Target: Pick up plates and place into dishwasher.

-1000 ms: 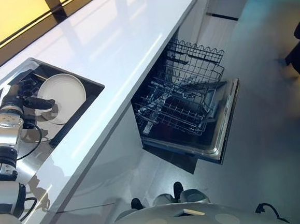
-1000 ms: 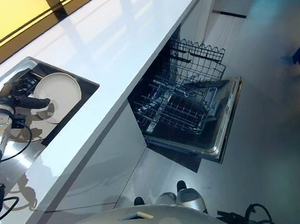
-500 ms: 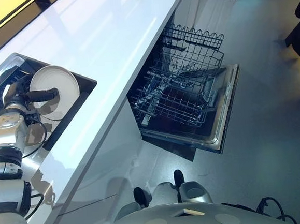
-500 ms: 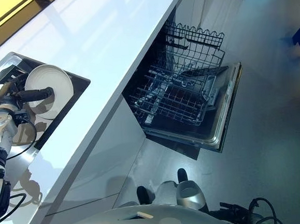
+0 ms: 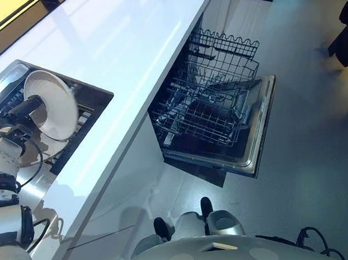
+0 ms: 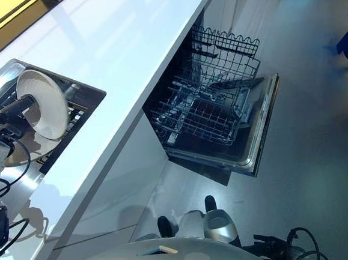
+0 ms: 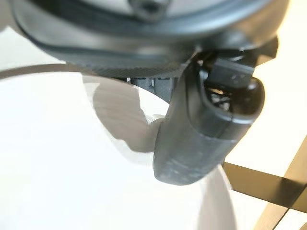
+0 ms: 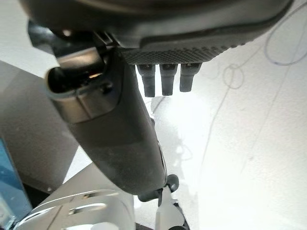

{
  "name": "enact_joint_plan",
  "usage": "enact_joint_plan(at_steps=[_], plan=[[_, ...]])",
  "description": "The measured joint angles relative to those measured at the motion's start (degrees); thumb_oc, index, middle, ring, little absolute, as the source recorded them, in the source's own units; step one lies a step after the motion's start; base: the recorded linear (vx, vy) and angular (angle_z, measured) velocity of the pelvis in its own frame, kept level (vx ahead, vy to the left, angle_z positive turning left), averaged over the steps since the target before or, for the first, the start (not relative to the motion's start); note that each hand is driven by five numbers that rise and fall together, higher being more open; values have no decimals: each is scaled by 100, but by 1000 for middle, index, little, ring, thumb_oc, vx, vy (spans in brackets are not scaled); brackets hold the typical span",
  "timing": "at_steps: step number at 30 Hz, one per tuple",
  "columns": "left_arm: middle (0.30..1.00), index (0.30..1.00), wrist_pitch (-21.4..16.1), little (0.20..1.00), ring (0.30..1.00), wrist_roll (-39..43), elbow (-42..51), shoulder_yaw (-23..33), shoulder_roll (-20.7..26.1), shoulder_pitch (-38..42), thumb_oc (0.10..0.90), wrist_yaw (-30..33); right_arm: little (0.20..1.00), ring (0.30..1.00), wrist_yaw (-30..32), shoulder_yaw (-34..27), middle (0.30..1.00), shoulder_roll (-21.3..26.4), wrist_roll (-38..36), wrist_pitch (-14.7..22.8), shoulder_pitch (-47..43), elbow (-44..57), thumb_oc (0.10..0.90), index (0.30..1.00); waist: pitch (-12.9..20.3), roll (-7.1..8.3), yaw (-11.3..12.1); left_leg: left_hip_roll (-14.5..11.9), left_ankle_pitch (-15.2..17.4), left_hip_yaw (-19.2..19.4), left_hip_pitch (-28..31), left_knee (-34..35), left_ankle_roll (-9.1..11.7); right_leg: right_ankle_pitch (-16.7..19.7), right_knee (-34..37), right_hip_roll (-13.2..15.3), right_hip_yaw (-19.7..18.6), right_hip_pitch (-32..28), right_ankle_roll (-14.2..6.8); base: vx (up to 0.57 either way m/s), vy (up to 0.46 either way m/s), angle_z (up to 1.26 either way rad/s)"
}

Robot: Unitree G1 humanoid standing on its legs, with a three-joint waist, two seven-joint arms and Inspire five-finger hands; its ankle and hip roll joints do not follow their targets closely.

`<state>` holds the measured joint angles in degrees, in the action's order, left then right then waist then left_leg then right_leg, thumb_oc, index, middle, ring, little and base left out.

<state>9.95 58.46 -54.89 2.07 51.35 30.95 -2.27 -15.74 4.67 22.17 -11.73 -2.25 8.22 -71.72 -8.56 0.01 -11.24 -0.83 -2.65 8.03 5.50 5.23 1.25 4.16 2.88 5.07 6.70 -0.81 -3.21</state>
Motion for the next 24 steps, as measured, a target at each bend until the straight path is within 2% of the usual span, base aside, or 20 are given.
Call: enact_joint_plan(at_steps=[4, 10, 12, 13, 16, 19, 24], plan=[[300, 300, -52, 200, 300, -84, 0, 0, 0, 0, 100, 183, 900, 900, -30, 1, 900, -1, 3, -10, 1, -5, 800, 900, 5, 8, 1, -4, 2, -1, 75, 9, 2, 0, 14, -5, 1, -78, 0, -51, -65, 0], [300, 300, -662, 200, 300, -893, 23, 82, 0, 1, 100, 950, 900, 900, 136, 40, 900, -98, -2, 241, -19, 100, 800, 900, 70, 112, 12, -13, -6, -7, 94, -6, -4, 2, 8, -10, 7, -102, 3, -106, -87, 1], [300, 300, -817, 200, 300, -1306, 200, 124, 2, 2, 100, 1277, 900, 900, 297, 127, 900, -119, 2, 456, -15, 249, 800, 900, 121, 192, 20, -14, -11, -7, 107, 3, -7, 2, 5, -6, 7, -114, 3, -204, -129, 0], [300, 300, -817, 200, 300, -1512, 318, 142, -2, 0, 100, 1412, 900, 900, 380, 227, 900, -108, -36, 414, -17, 438, 800, 900, 126, 202, 62, -56, -26, 1, 100, -15, -15, 2, -7, 0, 6, -117, 3, -177, -97, 0], [300, 300, -1059, 200, 300, -2590, 1046, 141, 16, 0, 100, 1959, 900, 900, 946, 286, 900, -229, -429, 443, -40, 910, 800, 900, 205, 331, 115, -11, -28, 7, 120, -13, -16, 7, -12, 1, 2, -112, 7, -209, -131, 0], [300, 300, -1401, 200, 300, -3046, 1518, 65, 188, 4, 100, 2111, 900, 900, 1492, 140, 900, -372, -844, 384, -324, 837, 800, 900, 222, 356, 142, -29, -27, 25, 139, -11, -16, 12, -14, 11, 2, -121, -2, -162, -155, -1], [300, 300, -1797, 200, 300, -3139, 2542, 49, 616, 70, 100, 2257, 900, 900, 2415, -869, 900, -506, -1659, -44, -540, 378, 800, 900, 238, 362, 166, -59, -13, 34, 206, -12, -1, 10, 21, -16, 13, -207, -2, -111, -167, 0]])
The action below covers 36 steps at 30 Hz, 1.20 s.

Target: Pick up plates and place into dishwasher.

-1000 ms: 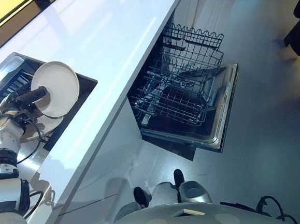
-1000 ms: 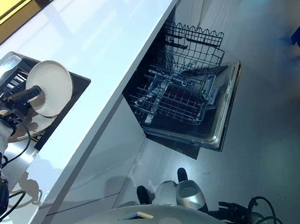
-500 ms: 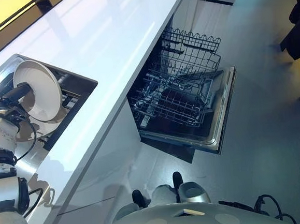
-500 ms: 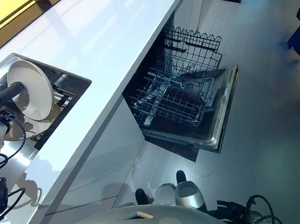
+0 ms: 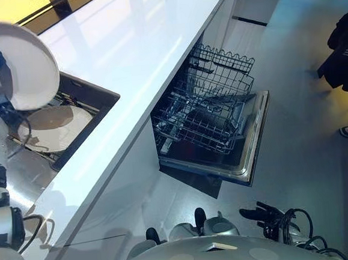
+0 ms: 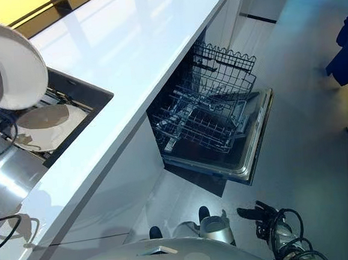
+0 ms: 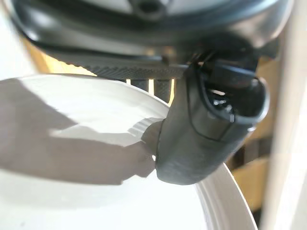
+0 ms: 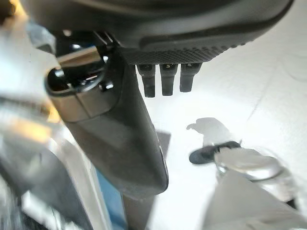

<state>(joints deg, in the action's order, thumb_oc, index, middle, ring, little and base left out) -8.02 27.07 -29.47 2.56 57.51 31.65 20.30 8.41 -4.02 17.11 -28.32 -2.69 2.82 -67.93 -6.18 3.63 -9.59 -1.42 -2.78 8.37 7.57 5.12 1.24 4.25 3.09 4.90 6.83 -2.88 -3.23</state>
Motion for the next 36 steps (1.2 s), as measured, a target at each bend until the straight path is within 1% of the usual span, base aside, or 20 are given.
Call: enact_joint_plan(at_steps=[2, 4, 5, 6, 8, 9, 11, 13, 14, 15, 16, 17, 18, 20, 22, 24, 25, 28, 32, 36], plan=[[300, 300, -118, 200, 300, 4, 330, -12, 17, 197, 100, 84, 900, 900, 584, -300, 900, 5, -338, -98, 31, -134, 800, 900, 3, -1, -12, -17, 9, 2, 53, 3, 11, 0, 10, -16, -3, -57, 0, -117, -151, -2], [300, 300, -138, 200, 300, 8, 723, -65, 23, 388, 100, 220, 900, 900, 1339, -566, 900, 10, -639, -59, 88, -93, 800, 900, 13, -6, -28, -28, 14, 12, 66, 22, 19, 0, 10, -28, -9, -66, 0, -112, -112, -4], [300, 300, -156, 200, 300, 8, 806, -82, 23, 419, 100, 246, 900, 900, 1511, -637, 900, 13, -662, -38, 89, -74, 800, 900, 17, -13, -42, -30, 16, 12, 66, 23, 22, 0, 9, -31, -9, -66, 1, -103, -91, -1], [300, 300, -211, 200, 300, 9, 1024, -142, 31, 453, 100, 339, 900, 900, 1986, -796, 900, 28, -712, 26, 146, 105, 800, 900, 32, -36, -88, -37, 18, 9, 66, 22, 24, 0, 3, -39, -12, -64, 1, -83, -71, 0], [300, 300, -247, 200, 300, 9, 1327, -340, 62, 465, 100, 458, 900, 900, 2601, -1044, 900, 108, -767, 248, 204, 256, 800, 900, 94, -93, -141, -48, 49, -3, 52, 27, 67, -2, 3, -48, -24, -63, 2, -84, -87, -4], [300, 300, -253, 200, 300, 9, 1469, -431, 63, 465, 100, 524, 900, 900, 2930, -1191, 900, 173, -762, 344, 216, 445, 800, 900, 125, -134, -164, -52, 54, -3, 51, 27, 73, -2, 4, -52, -34, -63, 2, -81, -78, -7], [300, 300, -252, 200, 300, -1, 1818, -580, 62, 466, 100, 617, 900, 900, 3465, -1335, 900, 292, -582, 690, 262, 1036, 800, 900, 157, -207, -193, -54, 59, -5, 49, 28, 84, 1, 23, -58, -46, -60, 6, -95, -69, -5], [300, 300, -216, 200, 300, -6, 2236, -668, 59, 465, 100, 711, 900, 900, 3933, -1188, 900, 422, -112, 916, 385, 2155, 800, 900, 177, -279, -200, -58, 49, -6, 32, 26, 87, 17, 54, -67, -53, -58, 28, -96, -68, -2], [300, 300, -216, 200, 300, -10, 2356, -667, 59, 465, 100, 710, 900, 900, 3999, -1105, 900, 478, 130, 1007, 421, 2582, 800, 900, 176, -301, -209, -57, 41, -6, 29, 26, 85, 30, 73, -69, -54, -58, 43, -77, -43, -1], [300, 300, -219, 200, 300, -20, 2521, -667, 59, 465, 100, 700, 900, 900, 3961, -881, 900, 623, 597, 1256, 431, 3281, 800, 900, 187, -337, -235, -58, 26, -6, 22, 26, 80, 50, 93, -78, -55, -58, 65, -66, -28, -1], [300, 300, -218, 200, 300, -21, 2590, -668, 59, 462, 100, 677, 900, 900, 3862, -769, 900, 703, 773, 1358, 425, 3674, 800, 900, 195, -361, -246, -55, 20, -6, 23, 26, 81, 50, 94, -87, -54, -58, 66, -92, -47, -1], [300, 300, -224, 200, 300, -34, 2650, -667, 57, 457, 100, 641, 900, 900, 3635, -611, 900, 821, 1007, 1554, 378, 4199, 800, 900, 216, -394, -248, -56, 8, -6, 24, 26, 81, 50, 95, -108, -54, -57, 67, -94, -60, 0], [300, 300, -260, 200, 300, -128, 2658, -620, 18, 392, 100, 591, 900, 900, 3334, -544, 900, 880, 1131, 1620, 355, 4768, 800, 900, 242, -435, -232, -72, 3, -6, 22, 27, 86, 56, 95, -129, -53, -54, 76, -89, -69, -2], [300, 300, -531, 200, 300, -298, 2655, -297, -342, -60, 100, 411, 900, 900, 2661, -333, 900, 975, 1455, 1738, 265, 5765, 800, 900, 341, -552, -173, -110, 17, 0, 13, 28, 119, 55, 146, -170, -59, -56, 75, -52, -55, -3], [300, 300, -804, 200, 300, -500, 2655, -198, -754, -474, 100, 315, 900, 900, 2180, -34, 900, 1158, 1668, 1786, 21, 6116, 800, 900, 375, -572, -83, -138, 8, -8, 9, 27, 145, 73, 203, -204, -54, -73, 101, -37, -44, 5], [300, 300, -960, 200, 300, -763, 2653, -203, -1149, -824, 100, 261, 900, 900, 1852, 159, 900, 1323, 1679, 1774, -201, 6207, 800, 900, 365, -549, 37, -158, -3, -26, -14, 27, 160, 76, 206, -221, -38, -64, 106, -21, -40, 9], [300, 300, -981, 200, 300, -845, 2643, -206, -1241, -939, 100, 249, 900, 900, 1776, 207, 900, 1348, 1676, 1763, -277, 6216, 800, 900, 367, -533, 69, -162, -5, -37, -26, 26, 162, 76, 206, -225, -27, -60, 106, -21, -51, 4], [300, 300, -1045, 200, 300, -1350, 2566, -224, -1777, -1375, 100, 293, 900, 900, 1390, 390, 900, 1371, 1577, 1628, -741, 6344, 800, 900, 343, -458, 184, -157, -13, -24, -38, 16, 157, 76, 210, -218, -8, -46, 108, -15, -39, 1], [300, 300, -1096, 200, 300, -2011, 2521, -387, -2018, -1519, 100, 455, 900, 900, 784, 723, 900, 1366, 1090, 1432, -1231, 6750, 800, 900, 279, -329, 228, -157, -15, -15, -49, 1, 156, 75, 209, -212, -1, -43, 106, 0, 0, 0], [300, 300, -1299, 200, 300, -2508, 2493, -631, -2163, -1517, 100, 716, 900, 900, 140, 1077, 900, 1353, 216, 972, -1797, 6953, 800, 900, 283, -314, 243, -157, -15, -43, -72, 1, 156, 73, 211, -207, 25, -40, 105, -6, -15, 3]])
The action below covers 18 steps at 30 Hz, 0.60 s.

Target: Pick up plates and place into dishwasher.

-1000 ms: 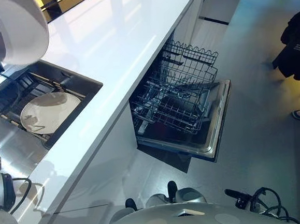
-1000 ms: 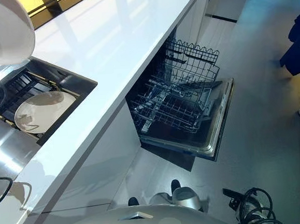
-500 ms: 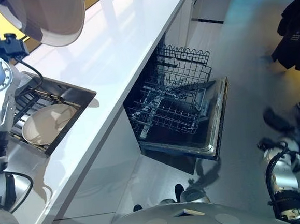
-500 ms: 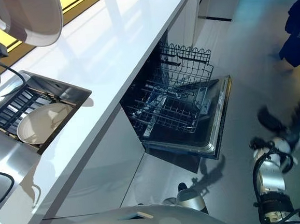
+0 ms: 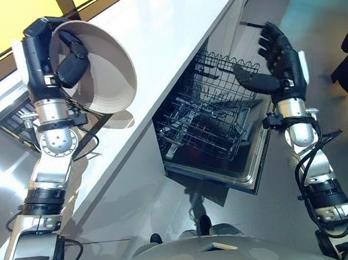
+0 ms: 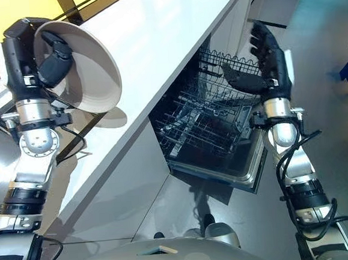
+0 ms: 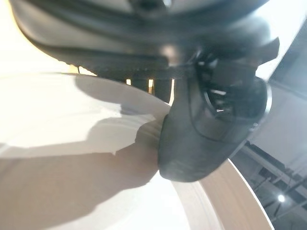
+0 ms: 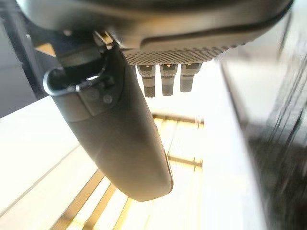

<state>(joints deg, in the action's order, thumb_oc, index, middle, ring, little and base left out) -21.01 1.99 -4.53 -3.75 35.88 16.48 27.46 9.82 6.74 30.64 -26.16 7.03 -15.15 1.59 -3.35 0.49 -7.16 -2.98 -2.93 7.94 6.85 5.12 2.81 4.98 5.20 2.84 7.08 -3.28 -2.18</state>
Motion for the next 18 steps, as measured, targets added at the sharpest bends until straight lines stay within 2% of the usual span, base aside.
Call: enact_joint_plan(at_steps=[3, 8, 13, 18], plan=[[300, 300, -190, 200, 300, -241, -75, -104, -44, 0, 100, 95, 900, 900, -288, 156, 900, -3, -523, -302, -191, 106, 800, 900, 0, -1, 34, -5, -9, -28, -17, 1, 5, -4, 0, -3, 24, 0, -2, -1, -16, 6], [300, 300, -250, 200, 300, -539, -162, -109, -159, 2, 100, 517, 900, 900, -645, 354, 900, -57, -1538, -676, -305, 299, 800, 900, 0, 0, 68, -1, -42, -112, -67, 15, 2, -5, 1, 12, 126, -1, -3, 2, -21, 9], [300, 300, -296, 200, 300, -690, -207, -109, -140, 79, 100, 864, 900, 900, -712, 547, 900, -56, -1949, -718, -518, 545, 800, 900, 0, 0, 79, 2, -54, -123, -69, 14, 0, -6, 1, 17, 135, -6, -3, 0, -4, 1], [300, 300, -320, 200, 300, -765, -366, -109, -68, 592, 100, 926, 900, 900, -741, 552, 900, -57, -2045, -723, -1009, 738, 800, 900, 0, 0, 63, 1, -61, -129, -75, 2, 2, -5, 0, 14, 141, -5, -3, 0, 0, 0]])
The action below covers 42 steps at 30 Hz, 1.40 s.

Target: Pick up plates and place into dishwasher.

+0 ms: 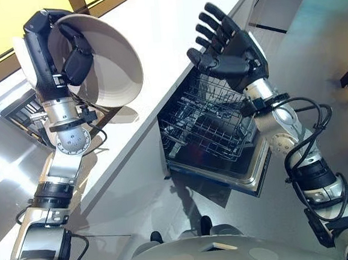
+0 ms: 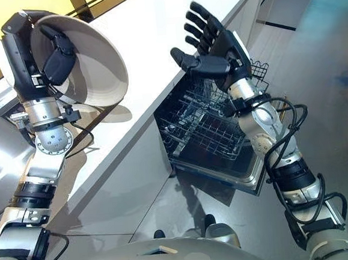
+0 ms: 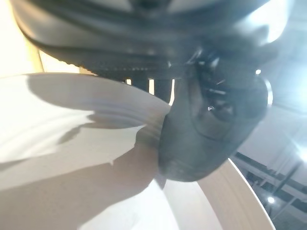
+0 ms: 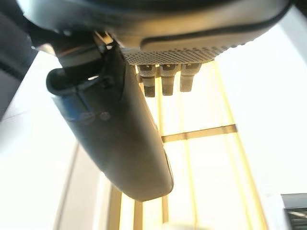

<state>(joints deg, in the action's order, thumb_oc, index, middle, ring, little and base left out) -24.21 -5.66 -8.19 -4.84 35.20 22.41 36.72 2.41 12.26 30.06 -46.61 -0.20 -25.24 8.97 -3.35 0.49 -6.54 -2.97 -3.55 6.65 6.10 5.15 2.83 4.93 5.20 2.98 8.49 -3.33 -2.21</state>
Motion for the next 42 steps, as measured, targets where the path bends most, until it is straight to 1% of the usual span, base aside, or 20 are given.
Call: enact_joint_plan(at_steps=[5, 9, 11, 16, 18, 22, 25, 28, 34, 35, 37, 42], plan=[[300, 300, 13, 200, 300, 54, 1, -3, 199, 411, 100, -17, 900, 900, -6, -1, 900, -99, -387, -46, -165, 149, 800, 900, 1, 0, -38, 2, 0, 2, 2, -3, 0, 0, 0, 1, -1, 0, 0, 0, 0, 0], [300, 300, 44, 200, 300, 155, 1, -151, 199, 627, 100, -24, 900, 900, -8, 59, 900, -270, -530, -265, -185, 149, 800, 900, 2, 0, -46, 2, -1, 4, 7, -3, 1, 1, 0, 1, -3, -4, 1, 0, 0, 0], [300, 300, 53, 200, 300, 163, 1, -237, 198, 699, 100, -87, 900, 900, -15, 244, 900, -295, -546, -328, -193, 149, 800, 900, 3, 0, -48, 1, -2, 4, 8, -3, 1, 1, 0, 1, -2, -5, 1, 0, 0, 0], [300, 300, 176, 200, 300, 165, 2, -474, 154, 783, 100, -101, 900, 900, -41, 522, 900, -506, -682, -405, -209, 148, 800, 900, 4, 1, -59, 2, -2, 4, 8, -3, 1, 1, 0, 2, -1, -5, 1, 0, 0, 0], [300, 300, 248, 200, 300, 149, 8, -647, 144, 785, 100, -101, 900, 900, -48, 661, 900, -629, -859, -482, -252, 148, 800, 900, 4, 2, -61, 2, -2, 3, 8, -4, 1, 1, -1, 2, -1, -5, 1, 0, 0, 0], [300, 300, 420, 200, 300, 122, 8, -834, 61, 793, 100, -102, 900, 900, -55, 913, 900, -714, -912, -516, -342, 149, 800, 900, 4, 2, -60, 2, -2, 3, 8, -4, 2, 1, 0, 3, 0, -5, 1, 0, 0, 0], [300, 300, 449, 200, 300, 103, 8, -947, -21, 793, 100, -102, 900, 900, -72, 961, 900, -869, -913, -586, -379, 148, 800, 900, 5, 2, -50, 2, -2, 3, 9, -4, 2, 1, -1, 2, 0, -5, 1, 0, 0, 0], [300, 300, 515, 200, 300, 103, 8, -958, -80, 795, 100, -103, 900, 900, -83, 1130, 900, -883, -911, -624, -453, 148, 800, 900, 6, 3, -50, 1, -3, 3, 8, -4, 2, 1, -1, 1, 0, -5, 1, 0, 0, 0], [300, 300, 530, 200, 300, 117, 8, -1063, -89, 796, 100, -105, 900, 900, -78, 1129, 900, -885, -896, -720, -453, 142, 800, 900, 7, 4, -38, 3, -3, -7, 8, -5, 2, 1, -1, 2, 3, -12, 1, 0, 0, 0], [300, 300, 529, 200, 300, 121, 8, -1079, -96, 796, 100, -113, 864, 869, -66, 1130, 869, -884, -895, -756, -453, 142, 764, 869, 7, 4, -38, 3, -4, -10, 7, -5, 2, 1, -1, 3, 4, -13, 1, 0, 0, 0], [300, 300, 527, 200, 300, 126, 8, -1115, -109, 797, 100, -146, 200, 300, -33, 1130, 300, -887, -874, -801, -452, 138, 100, 300, 7, 4, -41, 4, -12, -34, 0, -5, 3, 1, -1, 4, 6, -16, 1, 22, 5, 5], [300, 300, 524, 200, 300, 189, 107, -1159, -316, 804, 100, -372, 200, 300, 268, 1104, 300, -957, -727, -749, -456, -2, 100, 300, 9, 6, -31, 9, -46, -118, -44, -5, 5, 1, -1, 10, 40, -17, 1, 15, 0, 8]])
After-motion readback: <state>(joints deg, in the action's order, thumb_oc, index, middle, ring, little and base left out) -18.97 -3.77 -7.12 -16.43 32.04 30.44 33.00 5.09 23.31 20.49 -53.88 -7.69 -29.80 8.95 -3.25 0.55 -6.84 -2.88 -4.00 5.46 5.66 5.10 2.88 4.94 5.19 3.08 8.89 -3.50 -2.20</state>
